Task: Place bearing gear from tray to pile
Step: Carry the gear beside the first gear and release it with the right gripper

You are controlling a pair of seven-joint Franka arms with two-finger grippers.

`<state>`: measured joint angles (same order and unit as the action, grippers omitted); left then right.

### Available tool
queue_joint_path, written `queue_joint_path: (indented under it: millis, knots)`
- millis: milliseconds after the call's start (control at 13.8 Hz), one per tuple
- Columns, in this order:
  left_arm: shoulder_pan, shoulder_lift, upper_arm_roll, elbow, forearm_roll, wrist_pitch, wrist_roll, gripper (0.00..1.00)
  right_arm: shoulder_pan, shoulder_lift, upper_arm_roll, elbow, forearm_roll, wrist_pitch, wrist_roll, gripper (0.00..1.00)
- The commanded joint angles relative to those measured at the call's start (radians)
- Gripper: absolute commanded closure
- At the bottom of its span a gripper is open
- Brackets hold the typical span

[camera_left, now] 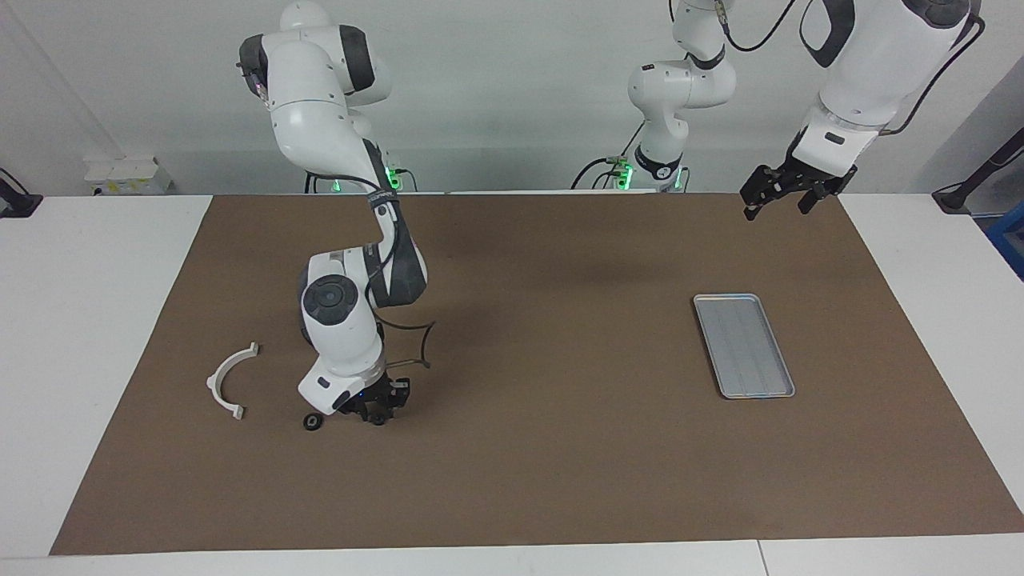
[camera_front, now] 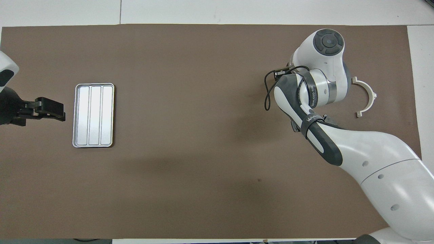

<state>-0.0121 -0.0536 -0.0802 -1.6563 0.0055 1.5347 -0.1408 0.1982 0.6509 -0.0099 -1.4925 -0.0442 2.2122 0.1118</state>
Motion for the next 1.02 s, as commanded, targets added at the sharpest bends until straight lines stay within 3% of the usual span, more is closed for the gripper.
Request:
queue_joint_path:
  millis: [0, 800, 945]
  knots:
    - [-0.003, -0.022, 0.007, -0.023, -0.012, 0.007, 0.001, 0.0, -0.019, -0.031, 0.013, -0.04, 0.009, 0.02, -0.024, 0.0]
    - [-0.003, -0.022, 0.007, -0.023, -0.012, 0.007, 0.001, 0.0, -0.059, -0.046, 0.008, -0.032, 0.007, 0.012, -0.03, 0.0]
    - [-0.003, -0.023, 0.007, -0.023, -0.012, 0.007, 0.001, 0.0, -0.083, -0.104, 0.01, -0.049, 0.01, -0.002, -0.056, 0.0]
